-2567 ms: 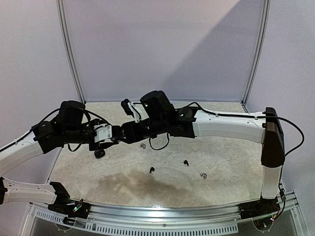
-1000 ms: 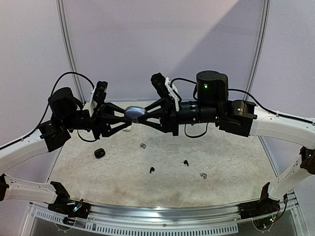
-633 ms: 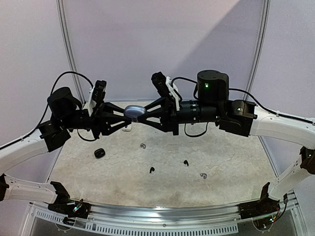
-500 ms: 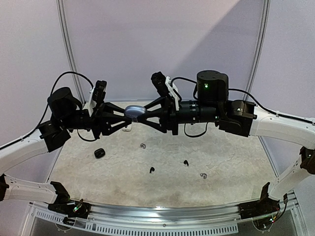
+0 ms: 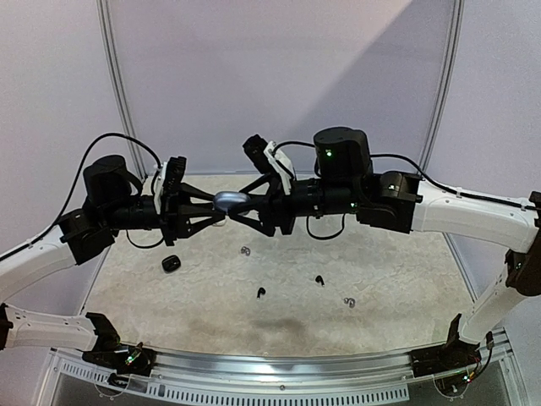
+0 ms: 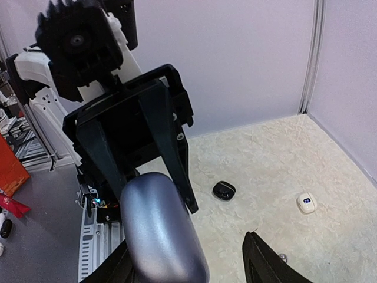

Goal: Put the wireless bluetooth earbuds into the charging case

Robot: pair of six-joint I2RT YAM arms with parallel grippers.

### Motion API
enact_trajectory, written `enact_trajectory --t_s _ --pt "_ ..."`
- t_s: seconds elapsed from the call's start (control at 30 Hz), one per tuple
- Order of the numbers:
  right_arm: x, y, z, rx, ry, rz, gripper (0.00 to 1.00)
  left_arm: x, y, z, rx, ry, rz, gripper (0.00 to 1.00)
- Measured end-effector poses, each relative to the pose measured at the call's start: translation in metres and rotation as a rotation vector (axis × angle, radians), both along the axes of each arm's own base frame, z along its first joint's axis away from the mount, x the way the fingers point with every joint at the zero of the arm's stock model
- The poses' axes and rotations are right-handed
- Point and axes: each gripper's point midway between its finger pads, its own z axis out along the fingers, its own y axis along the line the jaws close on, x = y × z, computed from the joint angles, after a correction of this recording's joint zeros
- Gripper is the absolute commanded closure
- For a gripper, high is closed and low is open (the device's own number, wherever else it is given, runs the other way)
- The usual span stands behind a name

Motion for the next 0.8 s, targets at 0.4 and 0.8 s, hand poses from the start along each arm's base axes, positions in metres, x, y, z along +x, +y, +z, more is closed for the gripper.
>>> enact_trajectory --t_s 0.4,0.8 --pt "0.0 0.001 -0.023 -0.074 0.038 -0.003 0.41 0.001 0.005 -0.022 0.129 -0.168 0.016 1.0" --pt "0.009 0.003 -0.012 -0.041 0.055 -0.038 0.42 -0.008 0.005 -0.035 0.177 -0.158 -0.013 1.0"
